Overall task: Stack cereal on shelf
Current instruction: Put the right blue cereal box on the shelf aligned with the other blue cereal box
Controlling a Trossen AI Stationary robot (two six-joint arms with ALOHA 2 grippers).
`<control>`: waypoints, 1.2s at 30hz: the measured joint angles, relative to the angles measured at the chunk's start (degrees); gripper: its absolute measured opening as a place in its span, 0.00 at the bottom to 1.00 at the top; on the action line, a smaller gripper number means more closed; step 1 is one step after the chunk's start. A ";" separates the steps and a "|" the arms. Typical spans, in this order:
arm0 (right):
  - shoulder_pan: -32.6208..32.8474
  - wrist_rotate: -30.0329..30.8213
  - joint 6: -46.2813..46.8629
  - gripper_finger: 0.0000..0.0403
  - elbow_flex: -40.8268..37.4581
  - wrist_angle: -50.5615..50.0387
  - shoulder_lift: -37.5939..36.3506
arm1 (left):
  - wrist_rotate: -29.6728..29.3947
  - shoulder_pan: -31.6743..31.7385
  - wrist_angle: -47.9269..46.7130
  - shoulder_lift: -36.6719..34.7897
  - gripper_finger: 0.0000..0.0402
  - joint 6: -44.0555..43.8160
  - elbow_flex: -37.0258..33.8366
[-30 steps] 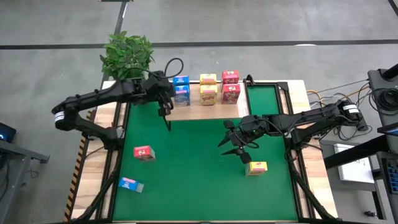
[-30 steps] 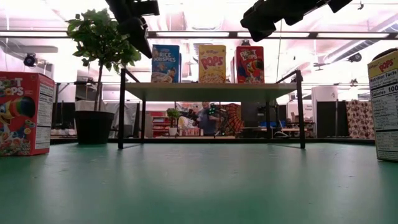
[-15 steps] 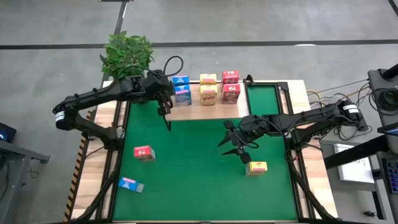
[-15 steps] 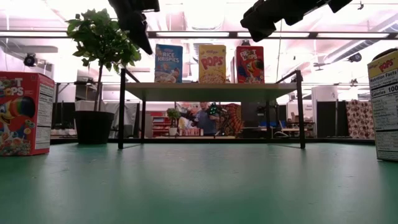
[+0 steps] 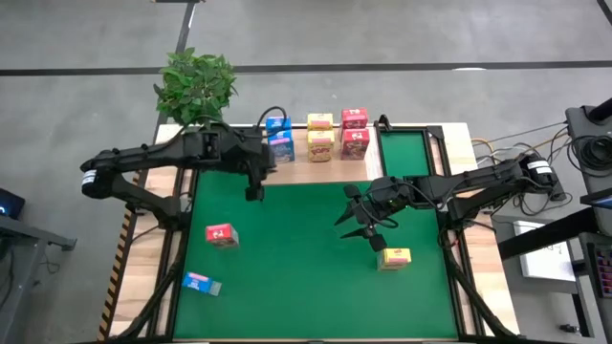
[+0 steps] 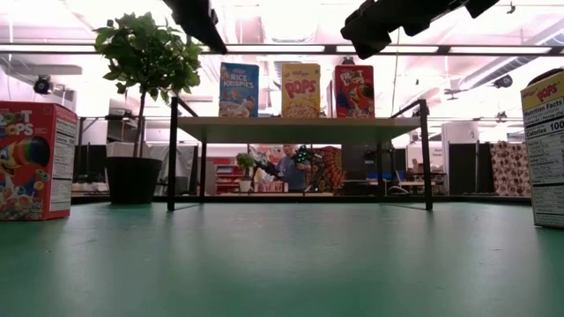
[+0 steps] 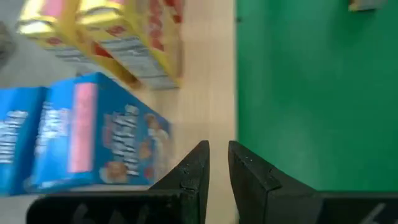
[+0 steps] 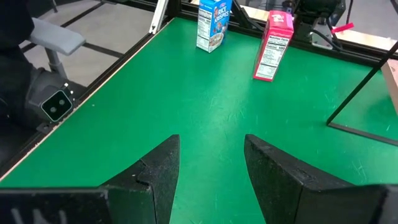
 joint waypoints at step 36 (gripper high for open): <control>0.00 0.00 -0.03 0.42 0.00 -0.02 0.00 | -20.54 0.03 0.63 2.59 0.10 -0.89 -0.16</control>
